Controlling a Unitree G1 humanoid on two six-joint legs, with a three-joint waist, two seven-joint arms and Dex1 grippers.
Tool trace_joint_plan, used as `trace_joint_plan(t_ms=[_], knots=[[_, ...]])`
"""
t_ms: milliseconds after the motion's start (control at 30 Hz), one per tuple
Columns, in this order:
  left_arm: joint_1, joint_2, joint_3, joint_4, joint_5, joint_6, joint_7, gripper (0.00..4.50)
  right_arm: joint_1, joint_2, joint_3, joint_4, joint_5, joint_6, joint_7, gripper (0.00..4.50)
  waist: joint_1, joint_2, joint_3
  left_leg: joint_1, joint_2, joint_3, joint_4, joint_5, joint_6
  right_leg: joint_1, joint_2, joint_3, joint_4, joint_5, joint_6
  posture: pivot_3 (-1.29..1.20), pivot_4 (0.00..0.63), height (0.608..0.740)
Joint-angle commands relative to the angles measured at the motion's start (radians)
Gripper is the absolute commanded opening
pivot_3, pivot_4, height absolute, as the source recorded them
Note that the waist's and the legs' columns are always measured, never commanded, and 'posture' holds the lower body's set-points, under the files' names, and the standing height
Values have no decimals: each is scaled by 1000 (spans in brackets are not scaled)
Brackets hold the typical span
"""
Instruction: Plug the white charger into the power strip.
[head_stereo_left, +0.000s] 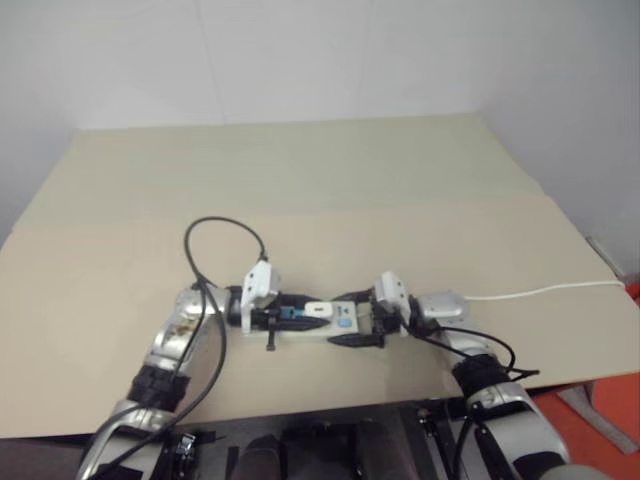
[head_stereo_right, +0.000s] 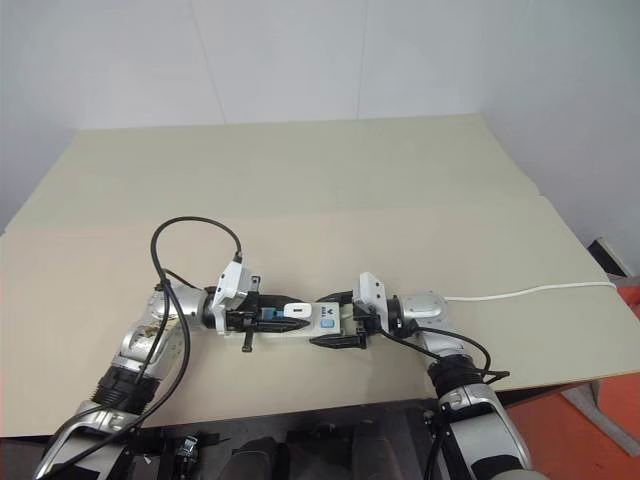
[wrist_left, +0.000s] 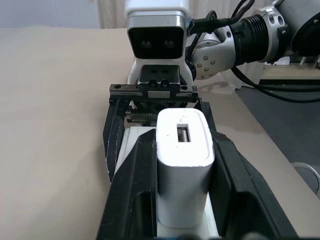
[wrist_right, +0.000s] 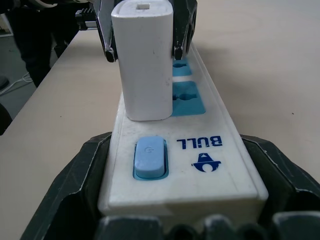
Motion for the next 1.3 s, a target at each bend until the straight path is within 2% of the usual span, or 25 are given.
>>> trace_joint_plan(t_ms=[33,267,367,633,800,1033,1067,1100,1300], knots=[[36,49,-10,39,51,16,3,1010,22,3,25,6,-4,22,21,3423,1,0,0,0,1,0,0,0,0,0,1,0,0,0,0,0,150,740],[21,48,-12,45,46,25,7,1010,19,2,27,9,-5,20,17,3423,2,0,0,8,7,1,-1,-1,0,9,5,0,-4,0,-1,0,150,740],[8,53,-13,29,36,58,7,2092,18,4,28,12,-6,16,16,3423,2,0,0,11,8,2,-1,-2,0,12,6,0,-5,0,-1,0,150,740],[-5,42,8,-23,-2,115,18,4472,18,11,33,10,-6,10,14,3423,6,1,0,11,9,2,-1,-3,0,13,6,-1,-5,0,-1,0,150,740],[-31,44,48,-84,-51,162,22,4472,16,13,33,14,-8,2,12,3423,5,1,0,10,9,2,-1,-3,0,12,6,-1,-5,0,-1,0,150,740],[-85,174,155,-166,-143,249,-20,4472,11,-7,11,-20,14,26,11,3423,3,1,0,10,9,2,-2,-3,-1,12,7,-1,-6,0,-1,0,150,740],[-81,198,169,-171,-149,252,-32,4500,9,-16,8,-26,13,25,11,4157,3,1,0,10,9,2,-2,-3,-1,12,7,-1,-6,0,-1,0,150,740],[-78,218,180,-175,-154,254,-41,4500,7,-26,4,-32,13,21,10,4430,5,1,1,10,9,3,-2,-3,-1,12,6,-1,-7,0,-1,0,150,740],[-48,297,245,-181,-175,247,-62,4500,16,-103,-41,-122,51,49,13,4475,19,3,5,8,9,3,-2,-4,-2,10,5,-1,-8,0,-1,0,150,740]])
